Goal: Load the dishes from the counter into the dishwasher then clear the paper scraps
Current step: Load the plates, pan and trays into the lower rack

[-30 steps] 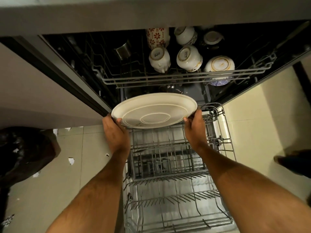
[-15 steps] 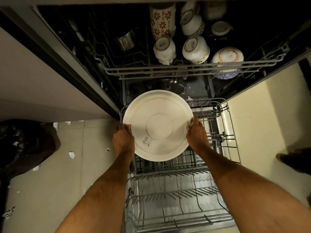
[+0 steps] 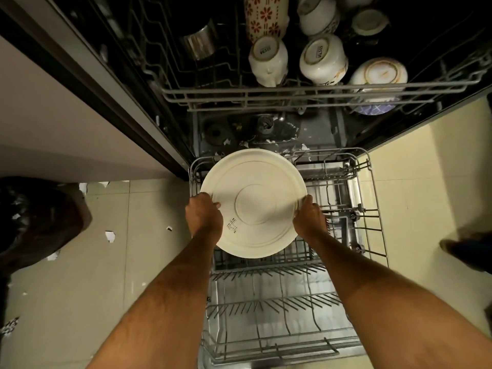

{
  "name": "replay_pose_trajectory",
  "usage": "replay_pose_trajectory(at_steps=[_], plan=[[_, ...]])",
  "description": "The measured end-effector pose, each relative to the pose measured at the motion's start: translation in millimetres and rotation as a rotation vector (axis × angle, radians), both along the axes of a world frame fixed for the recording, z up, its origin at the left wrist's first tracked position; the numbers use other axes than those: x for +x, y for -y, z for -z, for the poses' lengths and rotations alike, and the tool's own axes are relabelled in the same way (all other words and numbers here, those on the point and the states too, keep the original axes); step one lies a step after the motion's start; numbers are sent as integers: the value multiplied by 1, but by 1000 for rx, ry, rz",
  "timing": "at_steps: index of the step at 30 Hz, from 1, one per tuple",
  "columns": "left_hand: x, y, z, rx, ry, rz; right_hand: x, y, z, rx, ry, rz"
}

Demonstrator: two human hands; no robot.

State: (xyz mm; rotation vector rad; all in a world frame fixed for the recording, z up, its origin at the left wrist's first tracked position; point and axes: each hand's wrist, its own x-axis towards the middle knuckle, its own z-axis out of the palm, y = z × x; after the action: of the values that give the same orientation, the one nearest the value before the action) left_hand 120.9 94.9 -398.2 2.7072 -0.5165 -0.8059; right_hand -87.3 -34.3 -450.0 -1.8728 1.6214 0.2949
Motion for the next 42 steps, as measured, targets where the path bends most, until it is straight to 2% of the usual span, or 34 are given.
replay_pose_trajectory(at_steps=[11, 17, 27, 30, 36, 42], plan=[[-3, 0, 5, 32, 30, 39, -3, -10, -5, 25, -40, -29], [-8, -8, 9, 72, 79, 159, -6, -27, -3, 57, -92, -80], [-18, -17, 21, 44, 90, 189, 4, -31, -8, 66, -119, -108], [-21, -20, 18, 75, 105, 278, 5, -31, -13, 69, -99, -127], [-24, -30, 9, 56, 180, 360, 7, -36, -32, 18, -134, -199], [-21, -61, -30, 38, 367, 561, 17, -54, -76, -109, -77, -337]])
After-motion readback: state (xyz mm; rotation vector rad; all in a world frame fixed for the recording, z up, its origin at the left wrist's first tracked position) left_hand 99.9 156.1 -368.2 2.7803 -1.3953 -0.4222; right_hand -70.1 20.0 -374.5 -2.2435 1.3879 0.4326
